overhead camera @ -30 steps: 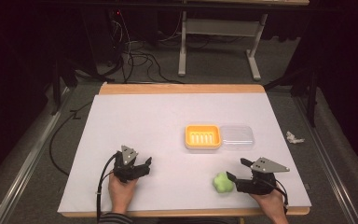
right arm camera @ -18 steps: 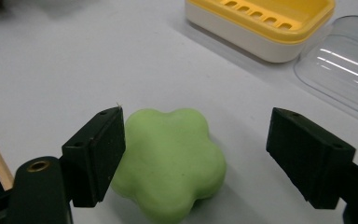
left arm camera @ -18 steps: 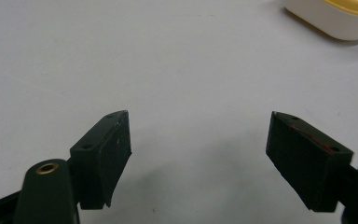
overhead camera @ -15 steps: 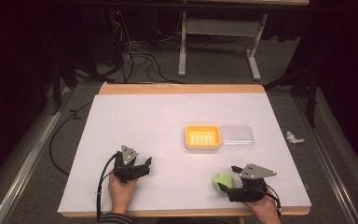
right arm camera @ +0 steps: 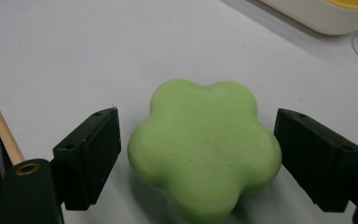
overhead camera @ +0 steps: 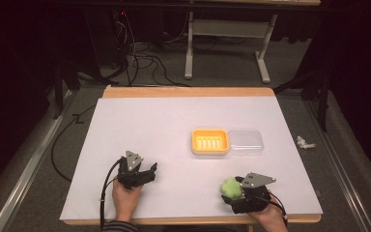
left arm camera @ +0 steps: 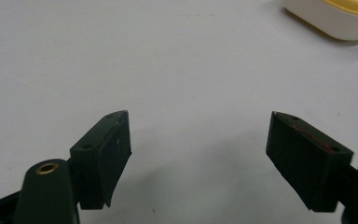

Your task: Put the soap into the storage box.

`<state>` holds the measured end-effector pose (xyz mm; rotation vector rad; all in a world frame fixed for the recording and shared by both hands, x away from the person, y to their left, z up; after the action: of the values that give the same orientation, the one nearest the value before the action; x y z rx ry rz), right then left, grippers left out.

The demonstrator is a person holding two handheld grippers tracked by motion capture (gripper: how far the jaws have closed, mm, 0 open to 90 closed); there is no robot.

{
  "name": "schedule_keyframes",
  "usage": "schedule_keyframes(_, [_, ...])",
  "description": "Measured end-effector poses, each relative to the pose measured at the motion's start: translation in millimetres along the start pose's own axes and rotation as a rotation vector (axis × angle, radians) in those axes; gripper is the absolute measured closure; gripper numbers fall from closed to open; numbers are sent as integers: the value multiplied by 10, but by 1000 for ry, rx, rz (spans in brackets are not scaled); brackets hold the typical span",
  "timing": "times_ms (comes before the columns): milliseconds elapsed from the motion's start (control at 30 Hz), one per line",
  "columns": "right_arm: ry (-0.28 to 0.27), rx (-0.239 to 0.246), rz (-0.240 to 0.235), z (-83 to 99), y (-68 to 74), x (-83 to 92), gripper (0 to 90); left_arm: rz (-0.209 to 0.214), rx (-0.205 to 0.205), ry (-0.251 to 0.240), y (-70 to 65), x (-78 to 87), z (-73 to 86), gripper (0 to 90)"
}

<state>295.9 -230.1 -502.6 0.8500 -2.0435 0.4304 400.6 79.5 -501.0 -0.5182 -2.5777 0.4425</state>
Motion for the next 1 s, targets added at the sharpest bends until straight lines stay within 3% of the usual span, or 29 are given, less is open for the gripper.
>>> schedule_keyframes(267, [21, 9, -4, 19, 4, -79, 175, 0, 0, 0, 0, 0, 0, 226])
schedule_keyframes(500, [15, 22, 17, 36, -9, -70, 244, -1, 0, 0, 0, -2, 0, 226])
schedule_keyframes(1000, [25, 20, 12, 1, -4, -58, 251, -1, -1, 0, 0, -1, 0, 226])
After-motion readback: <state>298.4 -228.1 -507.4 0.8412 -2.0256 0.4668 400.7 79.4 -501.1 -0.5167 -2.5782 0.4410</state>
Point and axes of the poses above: each handheld gripper's, and its own axes: x roughly backward along the jaws, z roughly out of its underside, y roughly to its left, the point moved 4 cm from there along -x, roughly forward along the jaws, and after that the axes turned 12 degrees about y, right-handed, at the moved point
